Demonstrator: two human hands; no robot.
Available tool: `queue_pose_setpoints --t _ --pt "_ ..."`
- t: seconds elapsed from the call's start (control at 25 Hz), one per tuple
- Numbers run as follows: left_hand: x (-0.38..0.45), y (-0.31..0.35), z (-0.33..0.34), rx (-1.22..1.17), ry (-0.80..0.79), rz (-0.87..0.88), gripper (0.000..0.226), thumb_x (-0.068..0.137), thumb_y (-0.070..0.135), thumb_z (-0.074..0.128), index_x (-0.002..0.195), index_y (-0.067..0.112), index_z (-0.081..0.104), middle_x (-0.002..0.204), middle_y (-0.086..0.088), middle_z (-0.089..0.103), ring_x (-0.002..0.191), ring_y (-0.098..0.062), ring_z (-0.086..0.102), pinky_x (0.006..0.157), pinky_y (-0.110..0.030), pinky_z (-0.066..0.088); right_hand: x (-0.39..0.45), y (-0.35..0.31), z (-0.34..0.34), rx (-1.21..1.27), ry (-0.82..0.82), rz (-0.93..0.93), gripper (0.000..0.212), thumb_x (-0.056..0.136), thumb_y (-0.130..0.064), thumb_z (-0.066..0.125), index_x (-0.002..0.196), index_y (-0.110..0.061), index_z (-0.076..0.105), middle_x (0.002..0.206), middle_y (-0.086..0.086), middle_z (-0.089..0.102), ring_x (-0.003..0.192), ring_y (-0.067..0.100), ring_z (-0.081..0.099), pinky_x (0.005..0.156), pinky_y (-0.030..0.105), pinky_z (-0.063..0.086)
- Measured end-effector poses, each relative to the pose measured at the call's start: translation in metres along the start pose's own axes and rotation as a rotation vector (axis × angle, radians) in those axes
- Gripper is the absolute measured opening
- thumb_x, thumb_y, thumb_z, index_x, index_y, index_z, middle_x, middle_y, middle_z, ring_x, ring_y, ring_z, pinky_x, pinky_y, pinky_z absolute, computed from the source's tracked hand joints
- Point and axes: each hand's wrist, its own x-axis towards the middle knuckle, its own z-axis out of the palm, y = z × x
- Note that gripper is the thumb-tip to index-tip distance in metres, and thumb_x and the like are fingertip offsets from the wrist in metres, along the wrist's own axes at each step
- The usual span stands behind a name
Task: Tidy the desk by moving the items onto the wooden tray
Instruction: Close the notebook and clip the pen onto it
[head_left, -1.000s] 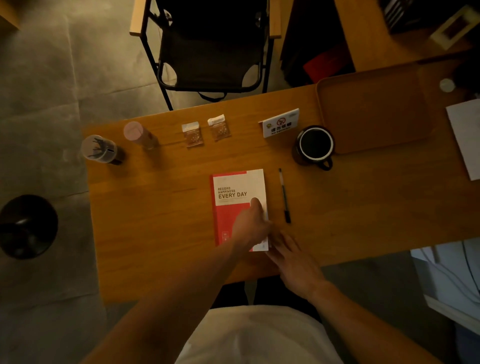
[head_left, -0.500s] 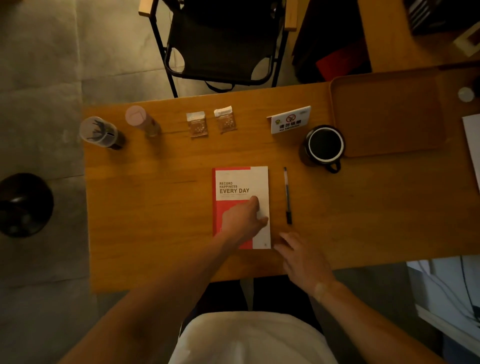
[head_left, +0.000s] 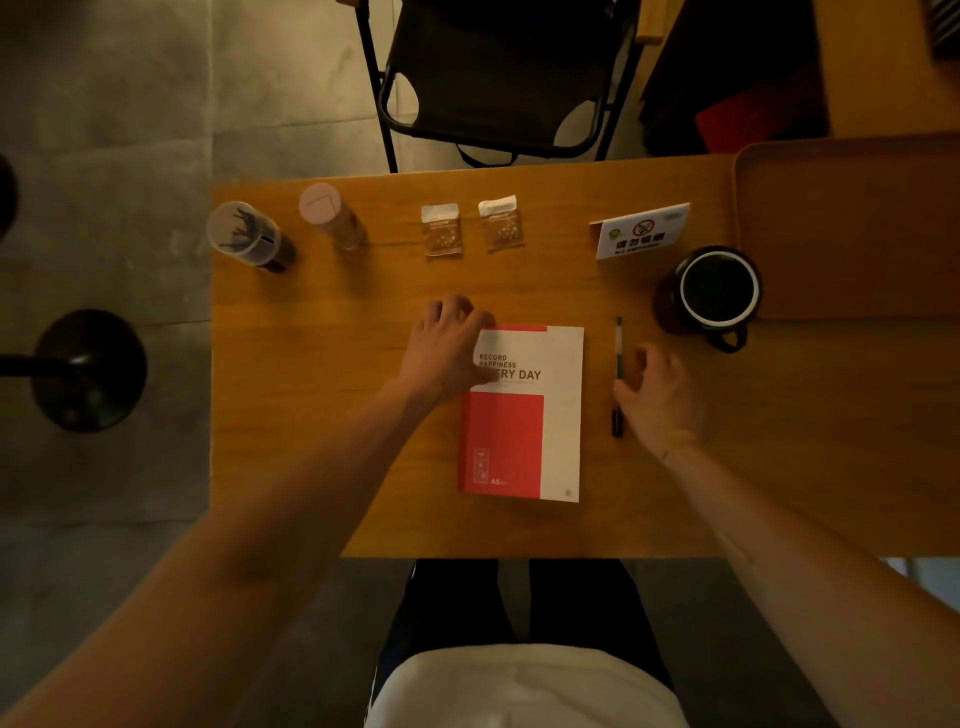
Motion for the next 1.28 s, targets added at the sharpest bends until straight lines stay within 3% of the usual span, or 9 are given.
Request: queue_pose_setpoints --t 0.16,0.36,0.52,0.68,0.76,0.88,1.04,1.12,1.28 --pt "-0.005 0.002 0.003 -0.060 0.037 -0.015 0.072 0.069 0.045 0.082 0.129 0.022 0.049 0.137 -0.009 0.040 0.126 -0.032 0.034 0.102 -0.045 0.036 -0.004 -0.010 0.009 0.002 0.014 -0.026 0.060 0.089 -0.029 0.065 0.142 -0.027 0.036 0.132 0.005 0.050 0.109 0.027 0.058 0.076 0.037 0.054" --pt "-0.012 0.005 0.008 -0.151 -0.001 -0.073 0.070 0.065 0.038 0.087 0.120 0.021 0.046 0.133 -0.007 0.038 0.122 -0.028 0.035 0.097 -0.041 0.043 0.003 -0.022 0.010 0.153 -0.001 -0.001 0.071 0.086 -0.018 0.068 0.146 -0.028 0.031 0.117 0.007 0.059 0.100 0.026 0.061 0.074 0.034 0.052" --pt "-0.021 0.005 0.013 -0.312 -0.015 -0.068 0.065 0.068 0.027 0.086 0.115 0.024 0.040 0.133 -0.005 0.033 0.115 -0.023 0.044 0.077 -0.029 0.054 0.016 -0.047 -0.009 0.351 0.028 -0.018 0.090 0.082 -0.015 0.072 0.150 -0.032 0.016 0.138 0.010 0.051 0.119 0.031 0.056 0.091 0.048 0.054" --pt "-0.027 0.004 0.011 -0.337 -0.016 -0.041 0.064 0.071 0.025 0.085 0.115 0.023 0.039 0.132 -0.004 0.034 0.099 -0.017 0.054 0.065 -0.022 0.055 0.027 -0.088 -0.033 0.365 0.282 -0.248 0.099 0.080 -0.011 0.072 0.151 -0.037 0.008 0.124 0.010 0.059 0.091 0.009 0.058 0.058 0.013 0.042" --pt "-0.030 0.004 0.011 -0.356 -0.014 -0.033 0.063 0.071 0.024 0.085 0.114 0.023 0.039 0.131 -0.003 0.035 0.098 -0.015 0.052 0.063 -0.019 0.053 0.031 -0.109 -0.036 0.311 0.327 -0.364 0.094 0.080 -0.012 0.071 0.150 -0.038 0.014 0.121 0.009 0.060 0.086 0.005 0.054 0.055 0.008 0.035" --pt "-0.031 0.004 0.009 -0.378 -0.007 -0.013 0.061 0.072 0.024 0.084 0.113 0.023 0.039 0.129 -0.003 0.036 0.095 -0.013 0.050 0.060 -0.014 0.048 0.033 -0.134 -0.031 0.381 0.251 -0.366 0.090 0.077 -0.011 0.072 0.146 -0.039 0.020 0.105 0.001 0.058 0.076 0.004 0.055 0.055 0.010 0.040" --pt "-0.031 0.007 0.007 -0.433 0.001 0.023 0.062 0.070 0.019 0.085 0.116 0.019 0.042 0.127 -0.005 0.038 0.098 -0.019 0.054 0.062 -0.017 0.049 0.029 -0.144 -0.010 0.484 0.043 -0.273 0.083 0.078 -0.010 0.073 0.139 -0.038 0.022 0.090 -0.010 0.053 0.075 0.017 0.065 0.057 0.032 0.058" --pt "-0.031 0.006 0.008 -0.471 -0.007 0.029 0.063 0.070 0.017 0.085 0.118 0.018 0.043 0.125 -0.006 0.039 0.099 -0.022 0.055 0.066 -0.024 0.054 0.030 -0.143 -0.002 0.512 -0.049 -0.230 0.076 0.080 -0.011 0.070 0.134 -0.039 0.025 0.088 -0.007 0.058 0.074 0.022 0.069 0.060 0.038 0.061" --pt "-0.030 0.001 0.010 -0.738 -0.023 -0.057 0.058 0.076 0.008 0.078 0.123 0.022 0.046 0.119 0.000 0.045 0.098 -0.015 0.058 0.061 -0.015 0.049 0.038 -0.145 0.004 0.586 -0.158 -0.154 0.056 0.086 -0.014 0.066 0.126 -0.040 0.037 0.090 0.002 0.066 0.070 0.020 0.072 0.063 0.038 0.062"
